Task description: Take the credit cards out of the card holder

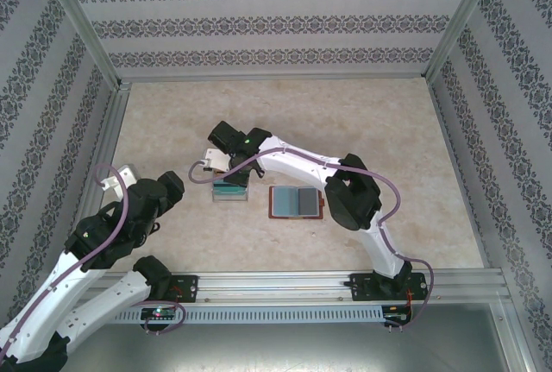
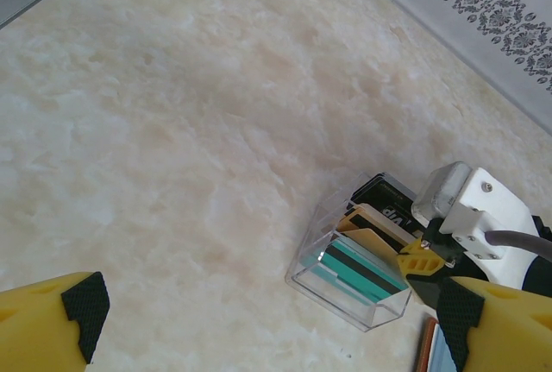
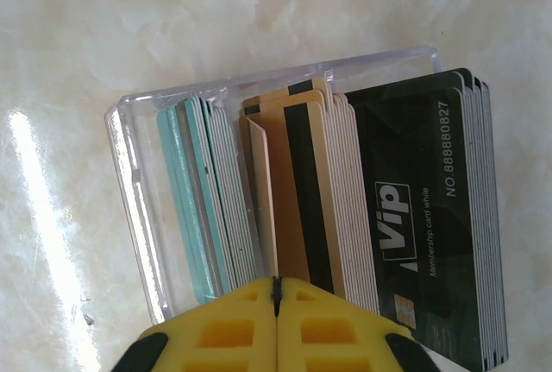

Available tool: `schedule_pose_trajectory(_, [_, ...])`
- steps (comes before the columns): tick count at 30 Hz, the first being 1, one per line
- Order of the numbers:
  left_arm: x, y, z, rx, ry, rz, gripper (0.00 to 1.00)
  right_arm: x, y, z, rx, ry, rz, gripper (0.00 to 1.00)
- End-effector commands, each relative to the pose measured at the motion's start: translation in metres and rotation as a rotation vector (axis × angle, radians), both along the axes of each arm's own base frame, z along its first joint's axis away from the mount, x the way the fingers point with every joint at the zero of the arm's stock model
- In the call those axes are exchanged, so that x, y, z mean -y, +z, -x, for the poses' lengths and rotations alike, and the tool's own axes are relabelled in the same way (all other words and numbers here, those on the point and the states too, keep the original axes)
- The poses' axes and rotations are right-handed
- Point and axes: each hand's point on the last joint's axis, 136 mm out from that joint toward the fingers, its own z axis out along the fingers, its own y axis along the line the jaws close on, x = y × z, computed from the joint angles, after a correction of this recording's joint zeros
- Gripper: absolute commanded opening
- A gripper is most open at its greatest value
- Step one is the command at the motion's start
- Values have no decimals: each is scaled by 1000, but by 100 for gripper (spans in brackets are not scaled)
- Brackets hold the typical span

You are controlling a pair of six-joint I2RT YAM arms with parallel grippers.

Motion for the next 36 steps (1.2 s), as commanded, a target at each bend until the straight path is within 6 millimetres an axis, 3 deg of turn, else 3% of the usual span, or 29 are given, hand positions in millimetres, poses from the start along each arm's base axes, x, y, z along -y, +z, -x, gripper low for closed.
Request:
schedule_pose_trajectory(1, [-8,-6,6,-24,26,-18,100,-3,-3,-3,14,-24,14,20])
schedule_pose_trajectory(6, [-7,-7,4,-22,23,-15,100,0,-3,-8,36,-44,19,25])
schedule_pose_trajectory(14, [-4,-9,4,-25,16,-7,100,2,-1,-17,57,-88,11,26])
schedule_pose_trajectory(17, [-1,-9,1,-24,0,-6,100,4,11,-22,50,-135,-31,28])
schedule_pose_trajectory(21, [14,-10,-8,-36,-55,3,100,16,43,-29,31,-241,-155,30])
schedule_pose_trajectory(27, [57,-14,-34,-60,-200,40,99,65,81,-33,-57,-494,-360,33])
schedule_pose_trajectory(31, [97,-20,-54,-91,-327,98,95,110,79,-25,-120,-660,-436,35])
schedule_pose_trajectory(36, [153,-41,-78,-186,-477,184,84,161,57,-1,-166,-826,-462,35])
